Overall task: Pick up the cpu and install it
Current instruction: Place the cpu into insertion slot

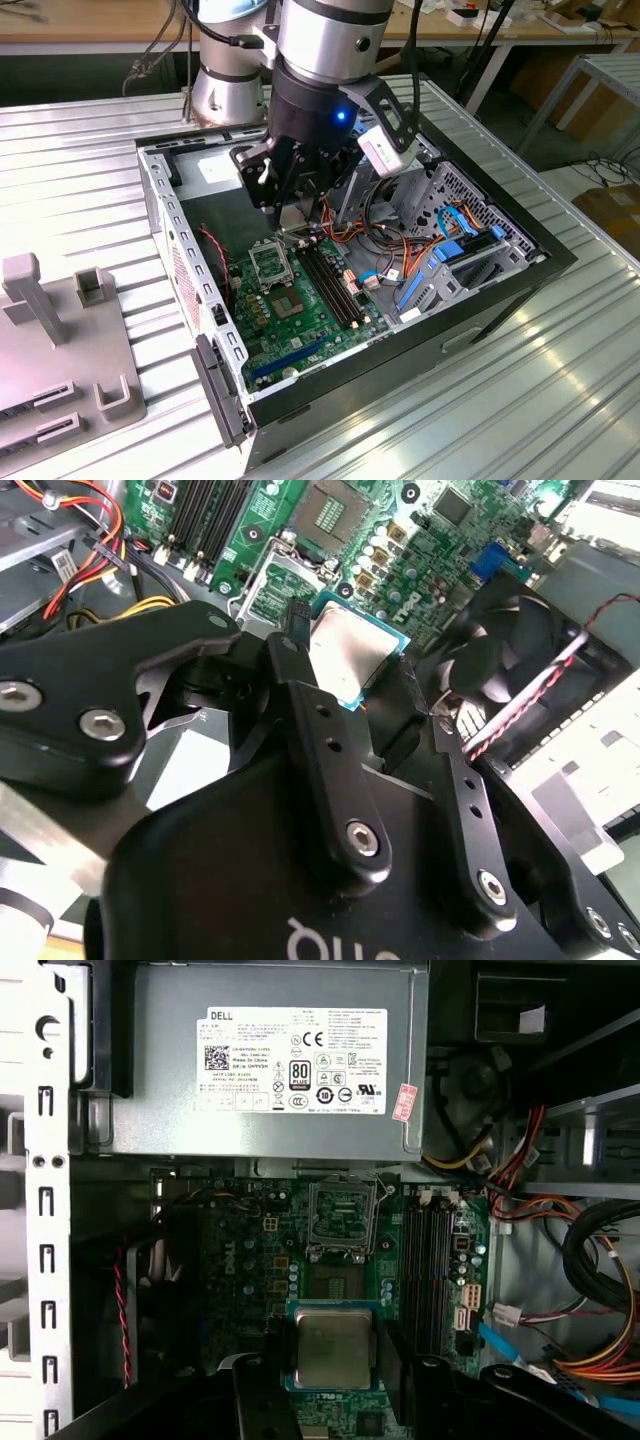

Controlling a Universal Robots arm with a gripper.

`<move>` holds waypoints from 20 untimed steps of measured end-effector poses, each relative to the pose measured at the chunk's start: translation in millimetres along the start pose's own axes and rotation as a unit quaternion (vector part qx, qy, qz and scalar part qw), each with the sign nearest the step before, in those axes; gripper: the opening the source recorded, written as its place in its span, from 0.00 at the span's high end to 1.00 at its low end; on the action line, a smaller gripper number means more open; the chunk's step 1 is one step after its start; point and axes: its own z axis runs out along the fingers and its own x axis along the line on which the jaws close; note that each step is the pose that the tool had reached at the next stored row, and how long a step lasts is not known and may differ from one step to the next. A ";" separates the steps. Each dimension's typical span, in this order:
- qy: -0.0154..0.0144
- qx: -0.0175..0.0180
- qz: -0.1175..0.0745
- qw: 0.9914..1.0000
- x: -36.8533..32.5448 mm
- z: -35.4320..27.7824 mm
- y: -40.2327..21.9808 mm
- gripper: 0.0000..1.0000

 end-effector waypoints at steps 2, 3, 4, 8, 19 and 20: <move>0.000 0.000 0.000 1.000 -0.1 1.5 0.0 0.53; 0.000 0.000 0.000 1.000 -0.2 2.3 0.0 0.53; 0.000 0.000 0.000 1.000 -0.3 3.6 0.0 0.53; 0.000 0.000 0.000 1.000 -0.4 9.9 -0.7 0.53; 0.000 0.000 0.000 1.000 -0.5 21.4 -2.7 0.53; 0.000 0.000 0.000 1.000 -0.5 21.5 -2.7 0.53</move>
